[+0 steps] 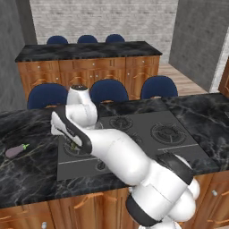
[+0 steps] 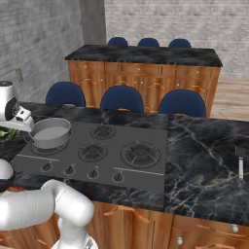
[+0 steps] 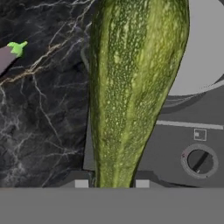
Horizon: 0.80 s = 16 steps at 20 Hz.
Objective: Put the squash and eggplant in the pot. Retrieve the spatula and lightly stir the vegetables in the pot.
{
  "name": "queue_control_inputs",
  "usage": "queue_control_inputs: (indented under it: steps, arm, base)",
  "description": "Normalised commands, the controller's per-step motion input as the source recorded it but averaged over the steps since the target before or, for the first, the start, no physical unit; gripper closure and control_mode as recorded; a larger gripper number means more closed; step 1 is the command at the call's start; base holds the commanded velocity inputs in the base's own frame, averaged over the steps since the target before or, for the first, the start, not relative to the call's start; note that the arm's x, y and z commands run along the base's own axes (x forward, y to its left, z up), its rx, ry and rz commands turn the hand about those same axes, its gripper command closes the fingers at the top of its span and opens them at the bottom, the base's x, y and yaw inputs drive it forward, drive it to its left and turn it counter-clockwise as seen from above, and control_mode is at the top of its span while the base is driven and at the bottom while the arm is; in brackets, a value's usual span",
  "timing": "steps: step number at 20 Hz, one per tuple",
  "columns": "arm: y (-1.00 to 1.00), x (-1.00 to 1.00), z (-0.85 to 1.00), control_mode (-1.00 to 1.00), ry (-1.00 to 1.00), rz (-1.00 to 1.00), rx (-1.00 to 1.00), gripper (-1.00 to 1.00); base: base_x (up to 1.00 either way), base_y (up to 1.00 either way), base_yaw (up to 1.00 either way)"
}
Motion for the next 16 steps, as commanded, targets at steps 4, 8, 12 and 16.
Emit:
queue_control_inputs:
  steps: [4, 8, 12, 16]
  arm:
    - [0.0, 0.62, 0.17, -1.0, 0.56, 0.0, -0.15, 1.0]
    - [0.0, 0.23, 0.03, -1.0, 0.11, 0.0, -0.18, 1.0]
    - [-0.06, 0.07, -0.01, -1.0, -0.1, 0.0, 0.0, 1.0]
    - [-0.15, 0.31, -0.19, -1.0, -0.01, 0.0, 0.0, 1.0]
  base:
    - [0.0, 0.0, 0.0]
    - [0.0, 0.0, 0.0]
    - [0.0, 0.0, 0.0]
    - [0.0, 0.0, 0.0]
